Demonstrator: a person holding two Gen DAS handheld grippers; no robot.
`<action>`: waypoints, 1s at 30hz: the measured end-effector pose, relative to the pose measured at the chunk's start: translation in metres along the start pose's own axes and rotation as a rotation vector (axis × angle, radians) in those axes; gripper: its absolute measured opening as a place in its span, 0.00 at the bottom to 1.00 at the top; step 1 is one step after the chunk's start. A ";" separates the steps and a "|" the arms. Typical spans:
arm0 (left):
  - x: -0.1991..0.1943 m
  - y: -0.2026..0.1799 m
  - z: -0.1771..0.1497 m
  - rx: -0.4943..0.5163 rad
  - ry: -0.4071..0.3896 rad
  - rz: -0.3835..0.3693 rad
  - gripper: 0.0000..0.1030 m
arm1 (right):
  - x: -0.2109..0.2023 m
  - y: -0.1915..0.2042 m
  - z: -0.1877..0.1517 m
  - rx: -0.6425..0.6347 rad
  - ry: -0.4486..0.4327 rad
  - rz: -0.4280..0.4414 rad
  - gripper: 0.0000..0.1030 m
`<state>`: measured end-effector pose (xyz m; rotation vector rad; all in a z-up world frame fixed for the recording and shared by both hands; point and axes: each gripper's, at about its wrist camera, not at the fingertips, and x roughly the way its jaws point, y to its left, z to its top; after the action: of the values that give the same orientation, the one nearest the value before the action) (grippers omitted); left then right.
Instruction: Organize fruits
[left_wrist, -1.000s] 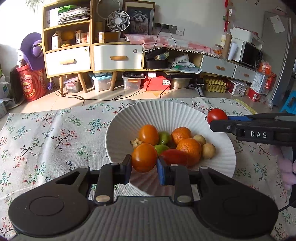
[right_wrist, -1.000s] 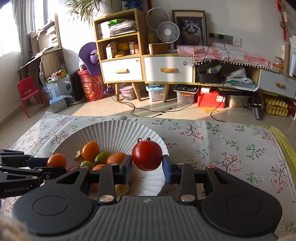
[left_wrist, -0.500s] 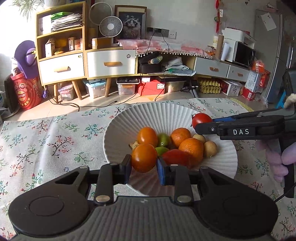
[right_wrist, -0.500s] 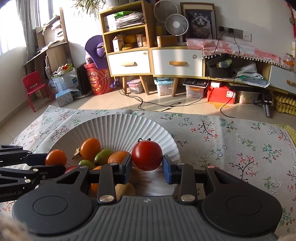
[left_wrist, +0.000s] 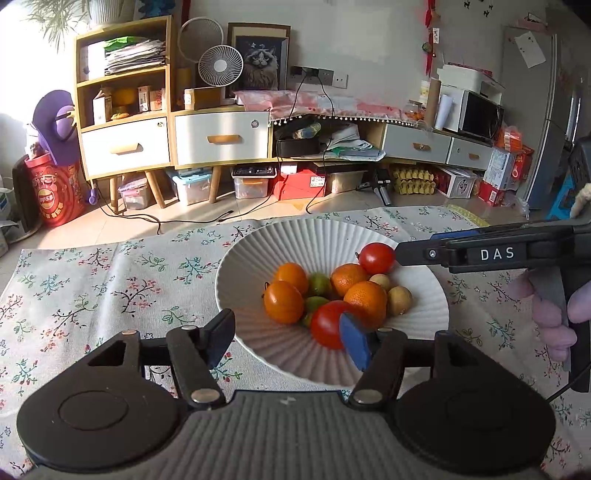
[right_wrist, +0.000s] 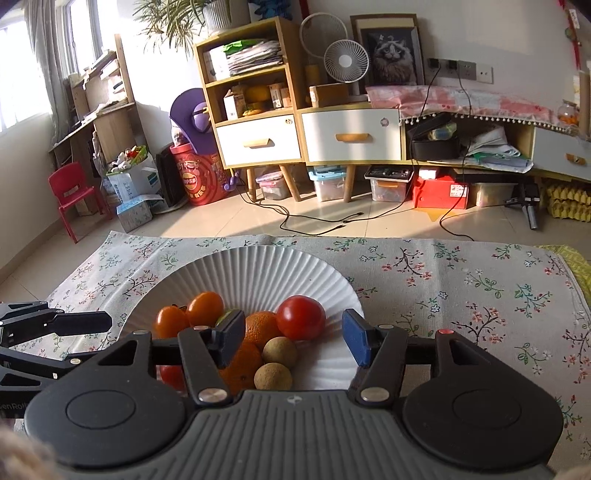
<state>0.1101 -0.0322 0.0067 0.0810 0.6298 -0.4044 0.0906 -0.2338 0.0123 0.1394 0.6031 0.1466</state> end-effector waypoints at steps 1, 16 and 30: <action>-0.003 0.000 -0.001 -0.006 0.005 0.001 0.69 | -0.003 0.000 -0.001 0.001 -0.001 -0.008 0.60; -0.034 -0.004 -0.025 -0.061 0.103 0.068 0.93 | -0.034 0.017 -0.019 0.003 0.054 -0.122 0.75; -0.058 -0.007 -0.047 -0.139 0.182 0.184 0.98 | -0.059 0.046 -0.052 0.024 0.142 -0.184 0.91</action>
<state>0.0387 -0.0094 0.0030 0.0428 0.8215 -0.1752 0.0084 -0.1943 0.0111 0.0964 0.7565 -0.0296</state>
